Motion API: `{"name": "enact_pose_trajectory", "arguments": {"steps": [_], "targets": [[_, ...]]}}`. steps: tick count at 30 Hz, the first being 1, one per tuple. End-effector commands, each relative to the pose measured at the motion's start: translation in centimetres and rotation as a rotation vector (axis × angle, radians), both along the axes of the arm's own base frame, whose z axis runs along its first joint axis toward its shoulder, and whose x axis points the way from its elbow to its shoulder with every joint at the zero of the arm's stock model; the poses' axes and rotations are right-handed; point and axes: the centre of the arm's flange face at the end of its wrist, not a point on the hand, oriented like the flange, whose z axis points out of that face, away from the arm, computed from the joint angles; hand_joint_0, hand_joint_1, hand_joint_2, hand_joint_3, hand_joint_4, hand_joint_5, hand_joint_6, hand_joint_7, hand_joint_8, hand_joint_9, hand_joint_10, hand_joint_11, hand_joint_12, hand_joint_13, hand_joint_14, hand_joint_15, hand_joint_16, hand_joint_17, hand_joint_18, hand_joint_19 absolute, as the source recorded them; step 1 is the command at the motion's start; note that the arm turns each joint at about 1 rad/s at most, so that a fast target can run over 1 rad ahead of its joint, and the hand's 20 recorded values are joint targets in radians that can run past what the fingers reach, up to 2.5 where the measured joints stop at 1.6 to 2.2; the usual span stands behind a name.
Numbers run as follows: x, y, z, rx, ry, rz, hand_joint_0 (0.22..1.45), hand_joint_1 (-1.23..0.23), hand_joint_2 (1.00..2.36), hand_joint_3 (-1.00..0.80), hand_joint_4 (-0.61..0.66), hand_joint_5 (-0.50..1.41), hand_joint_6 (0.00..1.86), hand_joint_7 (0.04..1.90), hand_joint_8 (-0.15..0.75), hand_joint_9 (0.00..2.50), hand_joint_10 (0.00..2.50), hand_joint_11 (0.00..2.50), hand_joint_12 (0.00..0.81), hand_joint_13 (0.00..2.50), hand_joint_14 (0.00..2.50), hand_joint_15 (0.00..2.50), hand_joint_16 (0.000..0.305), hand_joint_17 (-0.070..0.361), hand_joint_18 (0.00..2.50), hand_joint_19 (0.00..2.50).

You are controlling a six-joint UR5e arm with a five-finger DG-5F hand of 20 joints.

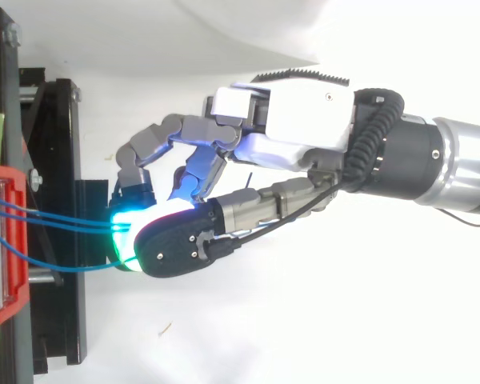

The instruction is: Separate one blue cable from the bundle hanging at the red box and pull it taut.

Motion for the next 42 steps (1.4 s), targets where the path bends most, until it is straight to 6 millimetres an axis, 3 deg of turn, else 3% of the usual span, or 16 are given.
{"name": "enact_pose_trajectory", "arguments": {"steps": [1,15,19,26,29,32,42], "targets": [[0.02,0.0,-0.03,-0.023,0.001,-0.003,0.62,-0.76,1.02,-0.15,0.18,-0.18,0.83,1.19,0.323,1.14,0.01,1.7,0.388,1.17,0.0,1.78,0.052,0.118,0.87,0.89],[0.17,-0.13,0.2,-0.098,-0.007,-0.03,0.76,-0.88,1.0,-0.48,0.15,-0.2,0.85,1.12,0.326,1.08,0.01,1.68,0.402,1.14,0.0,1.75,0.052,0.118,0.87,0.83],[0.12,-0.15,0.24,-0.122,-0.004,-0.035,0.72,-0.87,1.0,-0.5,0.18,-0.2,0.85,1.14,0.329,1.07,0.01,1.65,0.405,1.14,0.01,1.74,0.052,0.118,0.87,0.82],[0.13,-0.03,0.24,-0.181,0.002,-0.042,0.51,-0.71,1.0,-0.5,0.2,-0.19,0.85,1.12,0.363,1.08,0.01,1.56,0.437,1.13,0.01,1.59,0.057,0.129,0.89,0.83],[0.13,-0.18,0.13,-0.191,0.006,-0.048,0.51,-0.56,1.0,-0.5,0.19,-0.17,0.83,1.13,0.368,1.11,0.01,1.5,0.429,1.12,0.01,1.53,0.057,0.128,0.88,0.84],[0.13,-0.11,0.24,-0.198,0.005,-0.052,0.61,-0.45,1.0,-0.5,0.16,-0.17,0.82,1.15,0.339,1.12,0.02,1.49,0.395,1.1,0.01,1.51,0.052,0.118,0.85,0.88],[0.14,-0.11,0.13,-0.203,0.007,-0.052,0.6,-0.7,1.02,-0.12,0.17,-0.18,0.82,1.21,0.338,1.11,0.02,1.52,0.402,1.09,0.01,1.48,0.053,0.12,0.85,0.88]]}}
